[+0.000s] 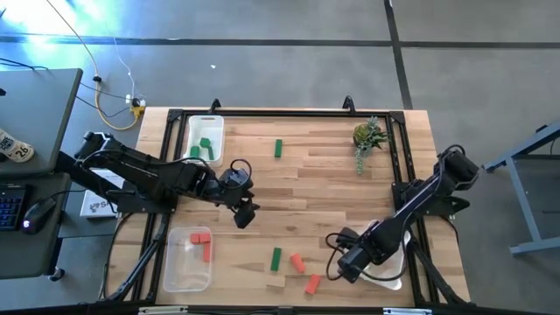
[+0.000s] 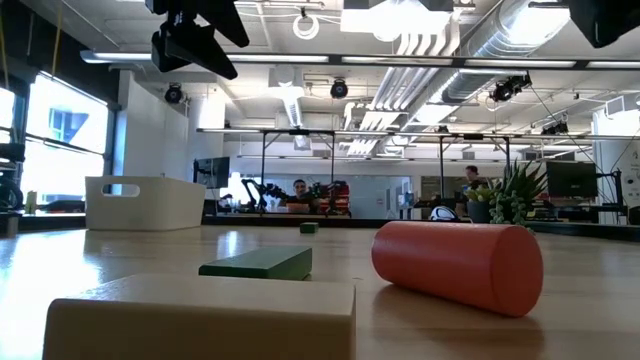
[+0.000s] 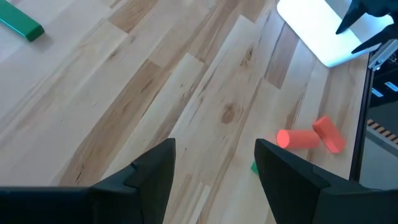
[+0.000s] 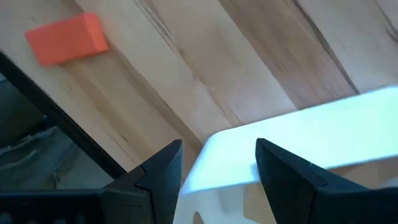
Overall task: Sort & place blocks by color
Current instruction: Adjust the white bin on the table, then put the brown block into the bottom white bin
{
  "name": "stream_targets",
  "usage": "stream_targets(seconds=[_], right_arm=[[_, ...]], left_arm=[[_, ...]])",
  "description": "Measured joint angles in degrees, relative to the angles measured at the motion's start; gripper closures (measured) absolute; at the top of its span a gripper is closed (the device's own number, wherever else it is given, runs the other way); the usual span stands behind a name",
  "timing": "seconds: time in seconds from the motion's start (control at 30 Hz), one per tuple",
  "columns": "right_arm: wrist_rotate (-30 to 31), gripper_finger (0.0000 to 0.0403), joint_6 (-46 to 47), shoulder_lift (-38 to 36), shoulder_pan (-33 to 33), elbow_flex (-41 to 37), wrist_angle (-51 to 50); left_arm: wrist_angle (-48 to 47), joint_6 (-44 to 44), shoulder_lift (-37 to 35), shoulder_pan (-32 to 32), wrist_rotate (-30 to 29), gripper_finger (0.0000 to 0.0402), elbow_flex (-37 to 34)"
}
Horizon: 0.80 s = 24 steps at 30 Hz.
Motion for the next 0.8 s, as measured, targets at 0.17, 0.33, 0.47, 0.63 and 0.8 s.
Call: stream_targets(seconds=[0.17, 0.33, 0.47, 0.63, 0.8], right_arm=[[-2.2, 0.021, 4.8, 0.0, 1.7, 0.0, -2.2], [-2.9, 0.021, 7.7, 0.0, 3.3, 0.0, -1.6], [-6.7, 0.021, 11.1, 0.0, 4.7, 0.0, -1.4], [-5.9, 0.021, 14.6, -0.1, 6.6, 0.0, -1.2], [-2.2, 0.021, 13.2, -0.2, 6.6, 0.0, 2.1]], left_arm=[[0.0, 0.0, 0.0, 0.0, 0.2, 0.0195, 0.0], [0.0, 0.0, 0.0, 0.0, 0.2, 0.0195, 0.0], [0.0, 0.0, 0.0, 0.0, 0.2, 0.0195, 0.0], [0.0, 0.0, 0.0, 0.0, 0.2, 0.0195, 0.0], [0.0, 0.0, 0.0, 0.0, 0.3, 0.0195, 0.0]])
